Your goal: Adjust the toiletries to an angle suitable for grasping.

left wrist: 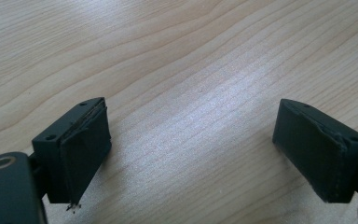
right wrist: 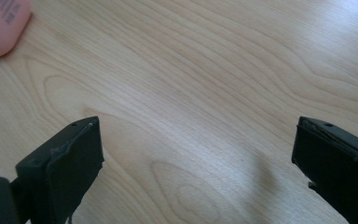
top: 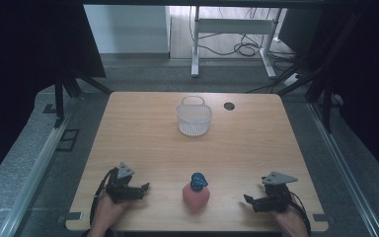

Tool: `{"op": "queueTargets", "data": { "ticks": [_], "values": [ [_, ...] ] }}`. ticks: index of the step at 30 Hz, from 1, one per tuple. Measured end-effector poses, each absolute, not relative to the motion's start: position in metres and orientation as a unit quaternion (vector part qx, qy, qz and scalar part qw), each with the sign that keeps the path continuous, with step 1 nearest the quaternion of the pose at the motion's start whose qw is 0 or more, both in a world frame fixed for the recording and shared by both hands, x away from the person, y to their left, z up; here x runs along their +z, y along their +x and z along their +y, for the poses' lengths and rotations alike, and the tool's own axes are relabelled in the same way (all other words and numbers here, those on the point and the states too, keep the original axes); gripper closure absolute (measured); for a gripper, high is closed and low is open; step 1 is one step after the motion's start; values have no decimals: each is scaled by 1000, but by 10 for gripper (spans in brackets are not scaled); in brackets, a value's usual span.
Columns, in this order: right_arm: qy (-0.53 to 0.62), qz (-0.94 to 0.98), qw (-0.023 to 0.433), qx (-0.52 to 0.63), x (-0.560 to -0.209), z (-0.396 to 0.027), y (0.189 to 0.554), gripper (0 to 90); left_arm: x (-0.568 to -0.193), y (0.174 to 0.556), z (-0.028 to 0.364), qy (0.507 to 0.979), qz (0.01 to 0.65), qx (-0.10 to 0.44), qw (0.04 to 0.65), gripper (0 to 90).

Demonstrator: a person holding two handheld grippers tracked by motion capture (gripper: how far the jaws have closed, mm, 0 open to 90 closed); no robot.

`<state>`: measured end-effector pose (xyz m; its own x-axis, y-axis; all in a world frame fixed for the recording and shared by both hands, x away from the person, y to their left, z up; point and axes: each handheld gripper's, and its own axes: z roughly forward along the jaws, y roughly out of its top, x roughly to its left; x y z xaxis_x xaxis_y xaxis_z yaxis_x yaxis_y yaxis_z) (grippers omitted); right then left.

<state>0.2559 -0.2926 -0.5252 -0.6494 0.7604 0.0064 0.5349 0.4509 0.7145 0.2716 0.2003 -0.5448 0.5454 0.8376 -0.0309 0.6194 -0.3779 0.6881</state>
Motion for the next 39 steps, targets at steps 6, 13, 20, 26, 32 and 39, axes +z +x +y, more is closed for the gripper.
{"op": "queueTargets", "data": {
  "ticks": [6,13,20,26,32,39],
  "values": [
    [375,841,154,359,-523,-287,253,19,-545,272,201,813,448,163,333,106],
    [360,844,152,366,-518,-281,251,4,-545,272,201,813,448,164,333,109],
    [338,854,140,371,-514,-273,249,0,-545,272,200,813,448,165,333,111],
    [323,858,124,381,-509,-264,246,0,-545,272,200,813,448,165,333,111],
    [306,859,120,392,-503,-254,244,0,-545,272,200,813,448,165,333,111],
    [303,851,112,413,-492,-243,243,7,-545,272,200,813,449,165,332,113]
  ]
}}
